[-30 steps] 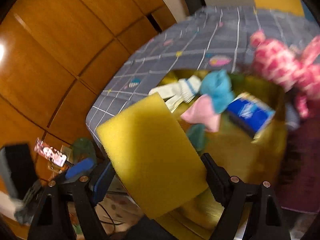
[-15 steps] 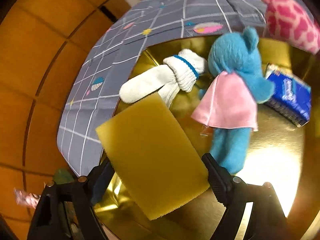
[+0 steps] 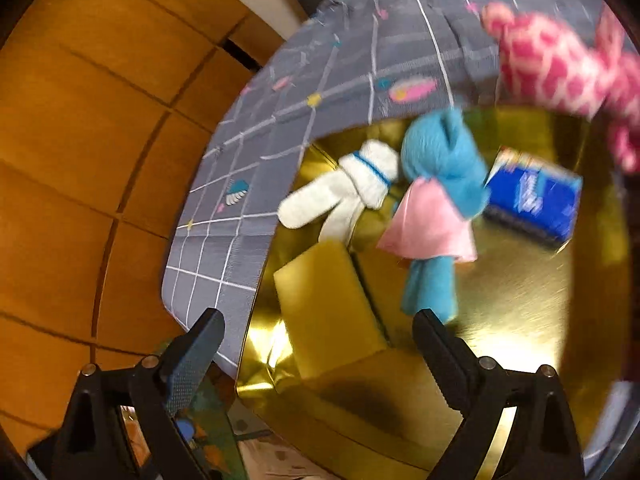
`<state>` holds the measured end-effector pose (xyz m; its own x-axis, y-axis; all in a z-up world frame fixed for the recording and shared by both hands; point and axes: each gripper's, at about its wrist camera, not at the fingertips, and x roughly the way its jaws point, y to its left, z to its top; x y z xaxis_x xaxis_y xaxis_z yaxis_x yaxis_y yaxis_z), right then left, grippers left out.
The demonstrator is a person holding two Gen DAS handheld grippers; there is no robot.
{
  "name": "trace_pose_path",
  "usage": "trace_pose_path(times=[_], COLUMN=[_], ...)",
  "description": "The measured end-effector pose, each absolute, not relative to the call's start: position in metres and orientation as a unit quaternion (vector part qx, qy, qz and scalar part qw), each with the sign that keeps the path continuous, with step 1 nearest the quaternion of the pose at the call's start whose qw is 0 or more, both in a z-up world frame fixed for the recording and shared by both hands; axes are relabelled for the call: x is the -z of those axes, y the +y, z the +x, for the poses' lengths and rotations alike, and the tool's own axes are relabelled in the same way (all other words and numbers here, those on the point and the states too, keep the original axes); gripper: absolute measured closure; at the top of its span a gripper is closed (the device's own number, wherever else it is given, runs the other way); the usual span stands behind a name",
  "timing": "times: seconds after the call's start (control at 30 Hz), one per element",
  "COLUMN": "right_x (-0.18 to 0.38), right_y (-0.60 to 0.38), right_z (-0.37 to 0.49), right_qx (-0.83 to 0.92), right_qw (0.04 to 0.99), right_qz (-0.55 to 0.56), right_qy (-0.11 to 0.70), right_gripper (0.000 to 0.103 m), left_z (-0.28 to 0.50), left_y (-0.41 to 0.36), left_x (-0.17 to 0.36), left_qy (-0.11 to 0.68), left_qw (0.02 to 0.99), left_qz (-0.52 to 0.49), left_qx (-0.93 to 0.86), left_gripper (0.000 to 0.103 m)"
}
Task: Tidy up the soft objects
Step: 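Lower the yellow sponge into the gold tin and open the right tool, then move the right tool to the pink towel roll with blue band and grasp it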
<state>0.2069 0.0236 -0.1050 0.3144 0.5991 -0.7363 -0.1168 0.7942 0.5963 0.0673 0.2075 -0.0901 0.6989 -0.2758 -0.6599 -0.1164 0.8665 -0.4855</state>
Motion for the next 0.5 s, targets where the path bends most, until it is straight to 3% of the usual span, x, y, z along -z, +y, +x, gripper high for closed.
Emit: trace_pose_path(times=[0.5], right_x=[-0.012], right_y=[-0.092], right_z=[0.127], right_qx=[-0.228], right_qw=[0.899], right_qz=[0.135], right_qy=[0.349], right_gripper=[0.007], left_z=[0.093], left_y=[0.116], left_x=[0.079], left_qy=[0.397], left_qw=[0.882], left_qz=[-0.206], left_qx=[0.15], left_gripper=[0.029])
